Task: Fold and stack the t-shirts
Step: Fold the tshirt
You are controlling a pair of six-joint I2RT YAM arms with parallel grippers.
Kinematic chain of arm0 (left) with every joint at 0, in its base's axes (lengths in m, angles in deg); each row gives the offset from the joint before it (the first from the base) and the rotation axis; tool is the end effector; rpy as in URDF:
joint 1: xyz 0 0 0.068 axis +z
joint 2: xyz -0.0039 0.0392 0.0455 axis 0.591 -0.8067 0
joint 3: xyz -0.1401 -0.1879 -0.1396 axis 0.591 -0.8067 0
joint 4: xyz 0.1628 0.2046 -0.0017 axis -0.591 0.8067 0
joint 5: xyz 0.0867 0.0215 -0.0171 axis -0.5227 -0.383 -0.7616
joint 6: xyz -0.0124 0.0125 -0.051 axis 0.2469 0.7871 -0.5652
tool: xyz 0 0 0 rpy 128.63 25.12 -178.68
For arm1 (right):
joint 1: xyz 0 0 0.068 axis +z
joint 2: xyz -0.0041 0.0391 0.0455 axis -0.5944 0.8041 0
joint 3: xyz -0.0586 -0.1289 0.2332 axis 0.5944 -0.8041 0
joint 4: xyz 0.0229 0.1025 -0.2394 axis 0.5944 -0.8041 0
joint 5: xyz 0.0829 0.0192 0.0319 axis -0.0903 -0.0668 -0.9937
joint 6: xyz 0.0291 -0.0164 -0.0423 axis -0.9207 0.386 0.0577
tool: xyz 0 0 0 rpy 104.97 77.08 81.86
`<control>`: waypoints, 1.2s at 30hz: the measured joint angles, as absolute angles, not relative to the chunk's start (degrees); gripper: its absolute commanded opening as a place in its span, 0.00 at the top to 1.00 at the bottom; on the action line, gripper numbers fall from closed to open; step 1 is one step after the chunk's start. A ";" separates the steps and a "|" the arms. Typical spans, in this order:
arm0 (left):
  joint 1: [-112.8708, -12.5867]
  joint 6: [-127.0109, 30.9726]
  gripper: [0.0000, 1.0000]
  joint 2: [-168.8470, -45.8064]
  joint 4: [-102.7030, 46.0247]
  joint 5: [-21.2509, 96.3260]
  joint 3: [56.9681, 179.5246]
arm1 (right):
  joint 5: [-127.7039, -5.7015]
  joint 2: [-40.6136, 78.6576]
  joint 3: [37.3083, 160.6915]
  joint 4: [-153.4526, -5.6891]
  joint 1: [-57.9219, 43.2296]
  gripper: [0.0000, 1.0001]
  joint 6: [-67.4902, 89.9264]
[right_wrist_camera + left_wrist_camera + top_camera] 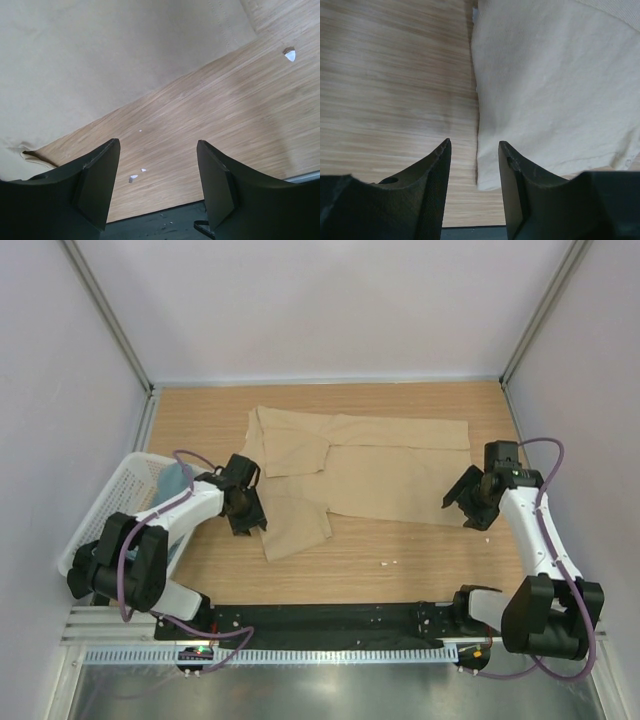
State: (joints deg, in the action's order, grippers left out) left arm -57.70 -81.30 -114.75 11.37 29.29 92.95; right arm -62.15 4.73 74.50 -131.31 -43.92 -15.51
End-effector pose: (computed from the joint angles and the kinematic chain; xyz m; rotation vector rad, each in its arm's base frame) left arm 0.2342 -0.0920 0.1750 -0.5863 2.8326 -0.2290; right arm 0.2074 -0.0251 0.2462 0.9572 2.6025 0.1946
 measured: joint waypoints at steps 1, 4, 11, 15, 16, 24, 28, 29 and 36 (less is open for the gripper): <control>-57.70 -81.28 0.56 -115.47 10.60 29.31 92.84 | -62.11 4.62 74.37 -131.36 -44.11 0.31 -15.55; -57.70 -81.21 0.59 -116.58 8.97 29.33 92.62 | -61.63 4.29 74.37 -131.31 -44.51 0.31 -15.53; -57.70 -80.99 0.66 -117.52 5.45 29.88 92.16 | -59.62 4.24 74.37 -131.33 -47.08 0.31 -15.07; -57.68 -80.84 0.69 -118.81 4.51 30.86 92.18 | -59.99 4.46 74.33 -131.22 -50.58 0.31 -15.05; -57.68 -80.82 0.71 -118.81 4.31 30.93 92.16 | -60.23 4.64 74.24 -131.07 -51.61 0.31 -15.05; -57.68 -80.01 1.00 -118.64 1.86 32.00 91.05 | -63.64 7.79 70.17 -127.40 -60.05 0.30 -15.18; -57.70 -79.71 1.00 -116.80 1.14 32.13 89.69 | -64.71 8.83 66.68 -124.36 -62.89 0.47 -15.20; -57.70 -79.71 1.00 -116.15 1.21 32.15 89.47 | -64.86 8.88 66.02 -123.64 -63.26 0.50 -14.94; -57.70 -79.66 1.00 -110.46 1.07 32.48 89.39 | -66.59 13.12 64.56 -115.55 -64.13 0.54 -15.05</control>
State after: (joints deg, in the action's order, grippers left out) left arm -57.70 -79.66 -110.46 1.07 32.48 89.39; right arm -66.59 13.12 64.56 -115.55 -64.13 -15.05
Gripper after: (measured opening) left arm 0.004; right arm 0.468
